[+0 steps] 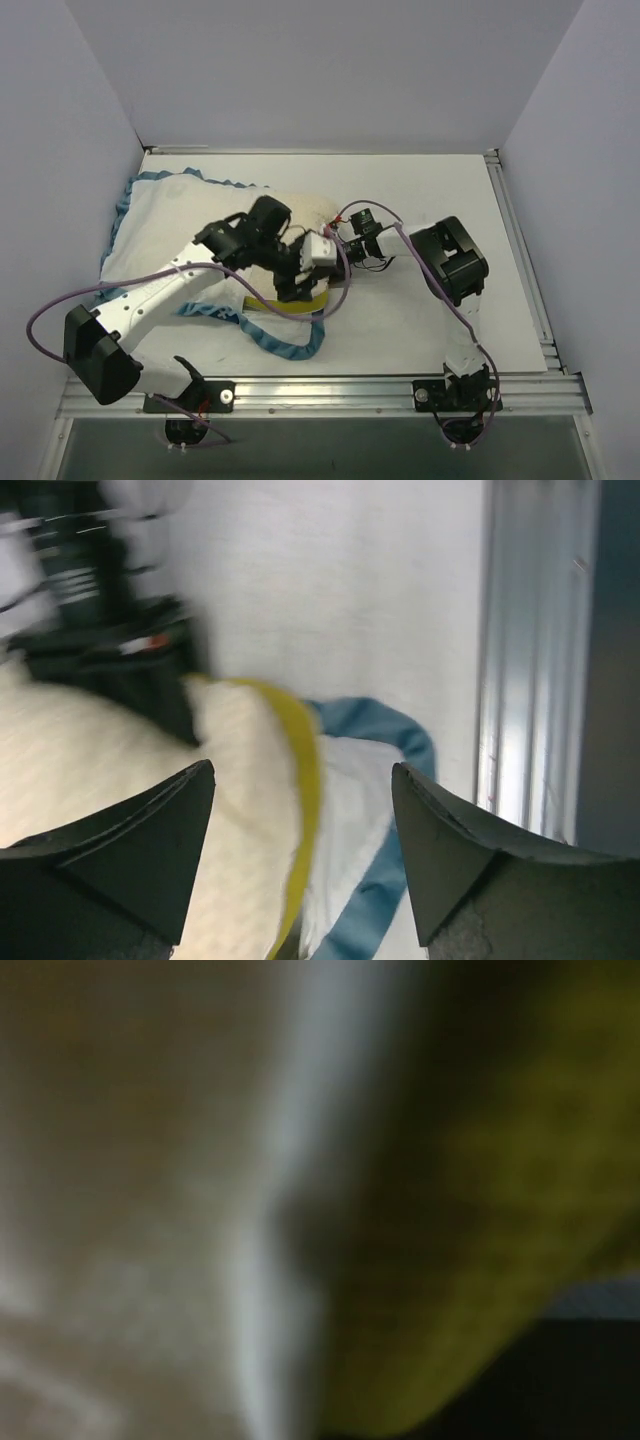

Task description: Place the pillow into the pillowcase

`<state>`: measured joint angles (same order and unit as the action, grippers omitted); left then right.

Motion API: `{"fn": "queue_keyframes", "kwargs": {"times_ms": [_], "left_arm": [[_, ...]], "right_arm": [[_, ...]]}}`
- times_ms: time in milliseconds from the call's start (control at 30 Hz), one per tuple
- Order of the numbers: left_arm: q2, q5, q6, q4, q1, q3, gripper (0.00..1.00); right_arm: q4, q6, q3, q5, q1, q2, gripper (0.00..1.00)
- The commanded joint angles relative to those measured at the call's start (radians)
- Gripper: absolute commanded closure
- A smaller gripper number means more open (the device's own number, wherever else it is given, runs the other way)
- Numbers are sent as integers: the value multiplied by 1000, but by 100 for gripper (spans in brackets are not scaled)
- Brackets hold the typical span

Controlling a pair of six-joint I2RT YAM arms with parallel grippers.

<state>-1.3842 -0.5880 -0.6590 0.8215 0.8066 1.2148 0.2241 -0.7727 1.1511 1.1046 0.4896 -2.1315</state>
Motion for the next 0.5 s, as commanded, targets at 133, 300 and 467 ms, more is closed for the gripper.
{"fn": "queue_keyframes", "kwargs": {"times_ms": [133,300,467], "left_arm": [[54,160,219,22,-344,98,10],[-30,166,-14,179,-532,138,10],[-142,308,70,76,-373,196,3]], "right_arm": [[-472,286,-30,-196,-52,148,55],[-676,443,1,-229,-135,298,30],[-678,428,4,-258,-221,318,28]]}}
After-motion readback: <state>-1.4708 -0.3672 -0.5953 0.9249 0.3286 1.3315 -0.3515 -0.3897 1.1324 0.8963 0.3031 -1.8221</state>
